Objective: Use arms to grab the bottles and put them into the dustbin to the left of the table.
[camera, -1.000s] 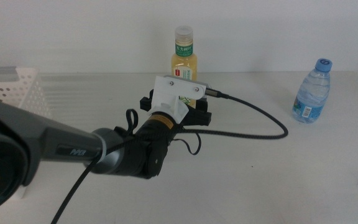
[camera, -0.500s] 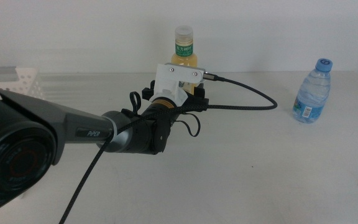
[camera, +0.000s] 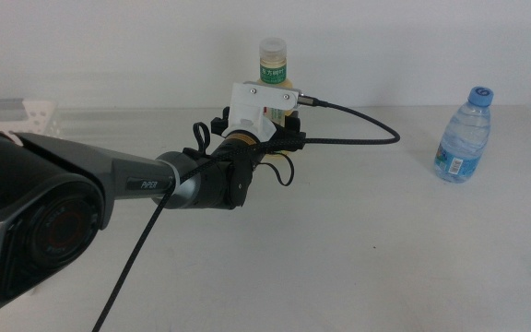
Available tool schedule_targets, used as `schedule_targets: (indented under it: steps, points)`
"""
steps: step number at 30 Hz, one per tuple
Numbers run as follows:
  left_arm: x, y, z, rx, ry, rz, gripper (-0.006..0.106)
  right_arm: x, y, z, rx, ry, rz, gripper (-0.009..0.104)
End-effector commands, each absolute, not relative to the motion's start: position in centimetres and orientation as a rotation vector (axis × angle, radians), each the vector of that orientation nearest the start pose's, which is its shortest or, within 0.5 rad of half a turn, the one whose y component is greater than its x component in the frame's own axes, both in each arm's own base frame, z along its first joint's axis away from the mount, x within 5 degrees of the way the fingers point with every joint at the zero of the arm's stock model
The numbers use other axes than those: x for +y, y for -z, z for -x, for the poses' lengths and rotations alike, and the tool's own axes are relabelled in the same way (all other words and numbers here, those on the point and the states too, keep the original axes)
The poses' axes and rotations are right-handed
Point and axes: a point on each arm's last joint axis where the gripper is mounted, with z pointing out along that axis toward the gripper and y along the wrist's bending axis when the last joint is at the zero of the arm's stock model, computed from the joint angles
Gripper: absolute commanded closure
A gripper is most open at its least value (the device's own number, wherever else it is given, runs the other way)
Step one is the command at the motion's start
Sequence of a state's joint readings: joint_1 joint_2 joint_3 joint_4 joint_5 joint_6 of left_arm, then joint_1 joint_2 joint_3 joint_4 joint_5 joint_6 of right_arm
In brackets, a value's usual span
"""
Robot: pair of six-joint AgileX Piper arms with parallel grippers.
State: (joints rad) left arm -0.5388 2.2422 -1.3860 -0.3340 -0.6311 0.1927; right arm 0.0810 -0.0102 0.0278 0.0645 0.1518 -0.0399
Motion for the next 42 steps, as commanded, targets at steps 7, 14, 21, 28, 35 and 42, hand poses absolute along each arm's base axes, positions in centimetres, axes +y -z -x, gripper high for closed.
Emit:
schedule_targets:
  steps: [7, 14, 21, 28, 35, 42]
  points:
    - [-23.7, -18.6, -44.6, 1.569, 0.316, -0.205, 0.014, 0.5, -20.2, -5.4, 1.542, -0.070, 0.056, 0.018]
    - [-23.9, -18.4, -45.6, 1.563, 0.313, -0.220, 0.014, 0.5, -20.2, -5.4, 1.542, -0.070, 0.056, 0.018]
    - [-24.0, -19.0, -45.9, 1.503, 0.318, -0.198, 0.014, 0.5, -20.2, -5.4, 1.542, -0.070, 0.056, 0.018]
    - [-24.0, -19.3, -45.9, 1.469, 0.315, -0.188, 0.019, 0.5, -20.2, -5.4, 1.542, -0.070, 0.056, 0.018]
    - [-24.0, -19.0, -45.9, 1.507, 0.323, -0.195, 0.059, 0.5, -20.2, -5.4, 1.542, -0.070, 0.056, 0.018]
    - [-24.2, -20.1, -45.4, 1.498, 0.325, -0.207, 0.105, 0.5, -20.2, -5.4, 1.542, -0.070, 0.056, 0.018]
